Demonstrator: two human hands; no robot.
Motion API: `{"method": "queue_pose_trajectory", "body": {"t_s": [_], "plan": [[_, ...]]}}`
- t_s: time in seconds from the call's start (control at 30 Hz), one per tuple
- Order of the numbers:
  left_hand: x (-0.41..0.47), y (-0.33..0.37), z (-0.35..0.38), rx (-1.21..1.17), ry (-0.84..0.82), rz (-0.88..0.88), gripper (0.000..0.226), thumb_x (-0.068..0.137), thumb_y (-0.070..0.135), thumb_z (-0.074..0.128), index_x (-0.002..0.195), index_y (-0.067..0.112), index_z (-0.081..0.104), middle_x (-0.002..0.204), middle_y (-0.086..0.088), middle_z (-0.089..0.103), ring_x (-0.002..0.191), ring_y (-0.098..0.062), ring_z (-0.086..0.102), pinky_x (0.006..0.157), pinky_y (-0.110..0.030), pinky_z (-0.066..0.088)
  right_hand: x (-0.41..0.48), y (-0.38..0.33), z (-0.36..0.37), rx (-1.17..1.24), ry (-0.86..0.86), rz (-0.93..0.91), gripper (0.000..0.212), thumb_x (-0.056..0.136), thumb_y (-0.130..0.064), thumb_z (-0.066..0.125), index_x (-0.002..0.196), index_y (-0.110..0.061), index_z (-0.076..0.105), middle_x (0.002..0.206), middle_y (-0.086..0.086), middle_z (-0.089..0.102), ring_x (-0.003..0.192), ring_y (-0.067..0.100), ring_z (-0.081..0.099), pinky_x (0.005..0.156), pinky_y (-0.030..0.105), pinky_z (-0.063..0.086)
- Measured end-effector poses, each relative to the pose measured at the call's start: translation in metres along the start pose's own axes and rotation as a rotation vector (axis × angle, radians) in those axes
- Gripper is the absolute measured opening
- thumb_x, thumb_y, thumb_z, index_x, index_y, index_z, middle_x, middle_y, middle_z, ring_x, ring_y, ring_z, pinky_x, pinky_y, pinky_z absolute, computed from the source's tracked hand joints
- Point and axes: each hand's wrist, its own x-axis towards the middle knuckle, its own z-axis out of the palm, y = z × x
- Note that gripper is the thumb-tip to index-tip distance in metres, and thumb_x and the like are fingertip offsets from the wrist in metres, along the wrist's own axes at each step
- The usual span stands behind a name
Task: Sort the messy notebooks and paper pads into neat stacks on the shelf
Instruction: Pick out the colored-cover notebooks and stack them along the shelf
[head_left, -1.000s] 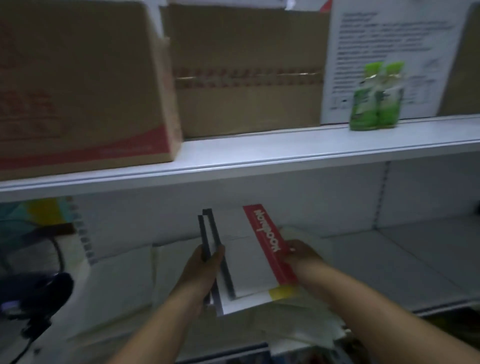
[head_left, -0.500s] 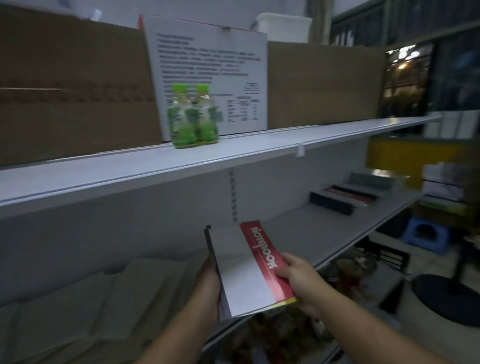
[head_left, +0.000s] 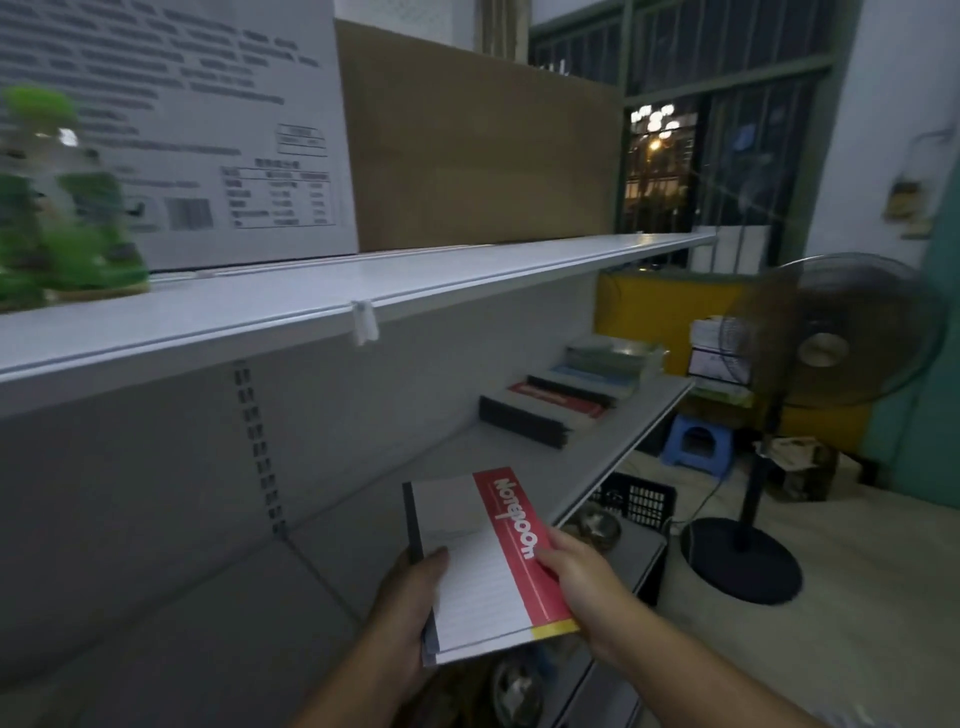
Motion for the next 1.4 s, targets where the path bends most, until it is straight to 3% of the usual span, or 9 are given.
{"method": "queue_pose_trajectory", "body": {"t_s": [0.1, 0.37, 0.53, 0.63, 0.97, 1.07, 1.2, 1.3, 1.4], "plan": [[0.047, -0.004, 0.031, 0.003, -0.030, -0.004, 0.028, 0.096, 0.019, 0.051, 0.125, 0.016, 0.052, 0.111, -0.021, 0.065, 0.099, -0.041, 0.063, 0.086, -0.056, 0.052, 0.032, -0.009, -0.028, -0.014, 0.041, 0.019, 0.030, 0.097, -0.006, 0.044, 0.097, -0.033, 0.056, 0.091, 0.009, 0.073, 0.062, 0.018, 0.068, 0.054, 0.025, 0.051], [0.160, 0.013, 0.131, -0.022, -0.030, -0.008, 0.036, 0.096, 0.019, 0.051, 0.132, 0.012, 0.049, 0.120, -0.016, 0.058, 0.091, -0.028, 0.056, 0.067, -0.029, 0.044, 0.120, -0.051, -0.106, -0.044, 0.358, -0.116, 0.022, 0.088, -0.006, 0.056, 0.105, -0.013, 0.068, 0.086, 0.010, 0.073, 0.068, 0.021, 0.067, 0.058, 0.027, 0.051], [0.208, 0.008, 0.188, -0.034, 0.001, 0.001, 0.038, 0.094, 0.022, 0.051, 0.132, 0.016, 0.050, 0.119, -0.013, 0.059, 0.105, -0.032, 0.056, 0.093, -0.044, 0.046, 0.164, -0.060, -0.151, 0.011, 0.483, -0.149, 0.022, 0.086, -0.001, 0.056, 0.088, -0.020, 0.066, 0.072, 0.004, 0.072, 0.056, 0.018, 0.063, 0.049, 0.023, 0.047], [0.238, 0.012, 0.212, -0.051, 0.061, -0.021, 0.036, 0.094, 0.025, 0.051, 0.129, 0.015, 0.050, 0.115, -0.012, 0.059, 0.099, -0.031, 0.056, 0.082, -0.038, 0.045, 0.203, -0.067, -0.175, -0.009, 0.496, -0.149, 0.017, 0.088, -0.005, 0.057, 0.095, -0.015, 0.069, 0.075, 0.006, 0.071, 0.060, 0.020, 0.064, 0.054, 0.025, 0.049], [0.333, 0.038, 0.235, 0.253, 0.364, 0.186, 0.020, 0.090, 0.005, 0.053, 0.108, 0.013, 0.057, 0.086, -0.005, 0.059, 0.074, -0.020, 0.055, 0.074, -0.031, 0.046, 0.372, -0.095, -0.223, -0.579, 0.171, -0.270, 0.024, 0.094, -0.018, 0.051, 0.111, -0.015, 0.068, 0.089, 0.003, 0.069, 0.065, 0.012, 0.062, 0.054, 0.018, 0.047], [0.350, 0.033, 0.231, 0.444, 0.485, 0.268, 0.048, 0.090, 0.011, 0.056, 0.138, 0.015, 0.046, 0.122, -0.008, 0.053, 0.085, -0.017, 0.054, 0.074, -0.026, 0.046, 0.404, -0.095, -0.221, -0.751, 0.046, -0.356, 0.027, 0.097, -0.022, 0.045, 0.116, -0.017, 0.063, 0.091, 0.002, 0.065, 0.066, 0.010, 0.060, 0.048, 0.011, 0.043], [0.364, 0.013, 0.222, 0.421, 0.561, 0.266, 0.060, 0.091, 0.026, 0.059, 0.146, 0.018, 0.035, 0.141, -0.008, 0.043, 0.108, -0.020, 0.055, 0.091, -0.028, 0.048, 0.419, -0.084, -0.213, -1.272, -0.132, -0.472, 0.042, 0.099, -0.025, 0.037, 0.140, -0.012, 0.039, 0.143, 0.011, 0.037, 0.128, 0.025, 0.040, 0.106, 0.033, 0.036], [0.362, 0.001, 0.222, 0.458, 0.616, 0.281, 0.059, 0.094, 0.040, 0.052, 0.146, 0.019, 0.035, 0.140, -0.002, 0.047, 0.116, -0.018, 0.054, 0.097, -0.029, 0.045, 0.426, -0.087, -0.202, -1.376, -0.224, -0.613, 0.052, 0.097, -0.019, 0.038, 0.146, -0.010, 0.027, 0.153, 0.010, 0.023, 0.140, 0.025, 0.023, 0.115, 0.033, 0.018], [0.361, -0.003, 0.220, 0.436, 0.645, 0.328, 0.046, 0.095, 0.037, 0.051, 0.137, 0.019, 0.048, 0.121, 0.003, 0.058, 0.100, -0.011, 0.060, 0.080, -0.017, 0.046, 0.445, -0.093, -0.178, -1.319, -0.370, -0.661, 0.041, 0.097, -0.023, 0.036, 0.136, -0.013, 0.043, 0.143, 0.005, 0.041, 0.131, 0.024, 0.039, 0.110, 0.030, 0.029]]}}
